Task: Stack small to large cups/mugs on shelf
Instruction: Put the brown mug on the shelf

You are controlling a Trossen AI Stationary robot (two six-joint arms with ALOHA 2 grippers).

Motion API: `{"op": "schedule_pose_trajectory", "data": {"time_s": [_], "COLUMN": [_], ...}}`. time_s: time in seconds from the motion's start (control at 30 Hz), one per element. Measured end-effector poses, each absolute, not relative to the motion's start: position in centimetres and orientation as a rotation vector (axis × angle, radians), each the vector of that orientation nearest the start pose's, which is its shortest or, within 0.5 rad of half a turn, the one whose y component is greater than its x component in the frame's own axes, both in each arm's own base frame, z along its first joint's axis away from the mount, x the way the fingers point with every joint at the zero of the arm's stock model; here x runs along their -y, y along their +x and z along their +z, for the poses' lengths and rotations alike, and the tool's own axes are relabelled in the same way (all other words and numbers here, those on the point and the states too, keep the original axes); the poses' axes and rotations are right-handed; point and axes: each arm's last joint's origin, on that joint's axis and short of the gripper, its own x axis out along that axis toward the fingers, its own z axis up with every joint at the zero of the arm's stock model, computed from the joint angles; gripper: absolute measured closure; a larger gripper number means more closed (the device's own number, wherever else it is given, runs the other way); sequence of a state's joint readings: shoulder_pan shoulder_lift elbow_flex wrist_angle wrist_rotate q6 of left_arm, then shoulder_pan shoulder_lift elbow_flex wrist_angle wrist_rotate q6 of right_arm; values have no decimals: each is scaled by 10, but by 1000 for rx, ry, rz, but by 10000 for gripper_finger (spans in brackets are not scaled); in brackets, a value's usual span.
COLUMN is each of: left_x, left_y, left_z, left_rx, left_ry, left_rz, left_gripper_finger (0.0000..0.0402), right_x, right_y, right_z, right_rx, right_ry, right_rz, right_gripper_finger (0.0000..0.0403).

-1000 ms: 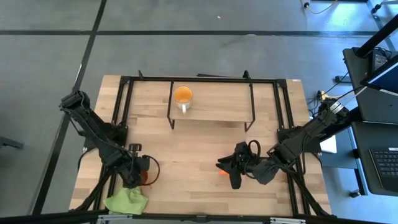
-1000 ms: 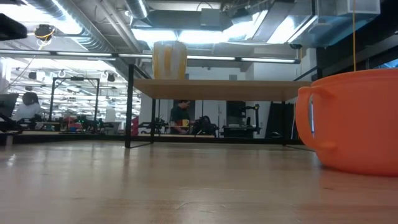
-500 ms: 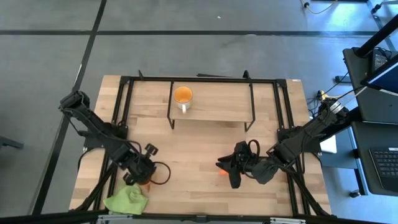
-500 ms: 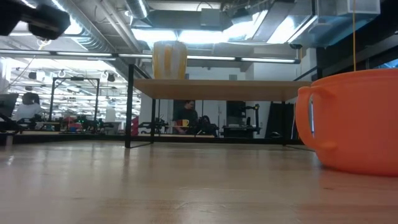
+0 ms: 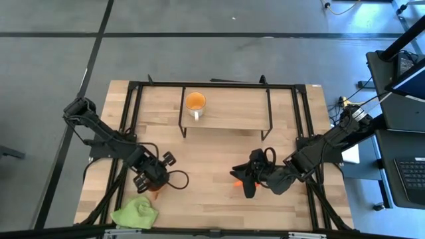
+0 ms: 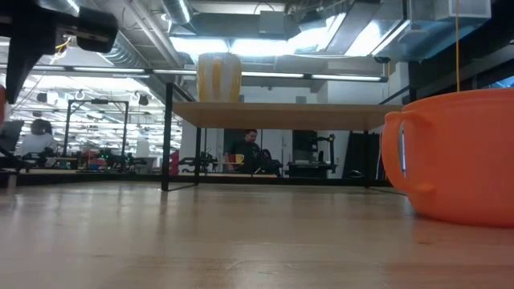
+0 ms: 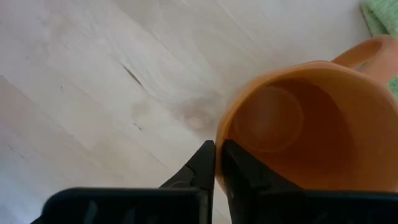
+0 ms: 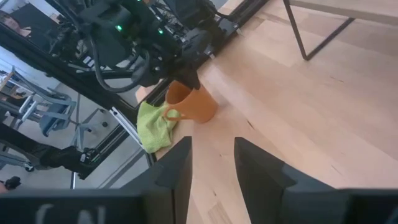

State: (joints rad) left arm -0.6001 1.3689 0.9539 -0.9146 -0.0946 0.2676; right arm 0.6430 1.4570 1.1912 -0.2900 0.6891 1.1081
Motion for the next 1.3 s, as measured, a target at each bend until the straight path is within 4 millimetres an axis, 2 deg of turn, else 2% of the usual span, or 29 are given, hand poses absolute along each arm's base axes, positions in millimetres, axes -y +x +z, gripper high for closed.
{"op": "schedule_pose_trajectory", "data": {"time_s": [0.2, 0.47, 0.57, 0.63, 0.8, 1.0, 1.13, 1.3], "left_x": [132, 135, 133, 130, 120, 126, 138, 156], "left_y": [199, 205, 203, 200, 186, 160, 144, 135], "left_z": [225, 245, 251, 255, 262, 276, 280, 274], "left_rx": [-1208, -1164, -1198, -1252, -1388, -1318, -1243, -1212], "left_ry": [684, 683, 673, 629, 312, -251, -547, -733], "left_rz": [-605, -587, -551, -464, -73, 346, 511, 663], "left_gripper_finger": [376, 327, 315, 311, 309, 309, 308, 309], "right_x": [-176, -175, -174, -174, -174, -174, -174, -174], "right_y": [265, 266, 266, 267, 266, 267, 267, 267], "right_z": [310, 310, 310, 310, 310, 310, 310, 311], "right_rx": [-367, -369, -369, -370, -370, -371, -370, -367], "right_ry": [746, 720, 712, 699, 694, 685, 683, 684], "right_rz": [-283, -282, -283, -279, -277, -276, -275, -276], "right_gripper_finger": [282, 282, 282, 282, 282, 282, 282, 282]}}
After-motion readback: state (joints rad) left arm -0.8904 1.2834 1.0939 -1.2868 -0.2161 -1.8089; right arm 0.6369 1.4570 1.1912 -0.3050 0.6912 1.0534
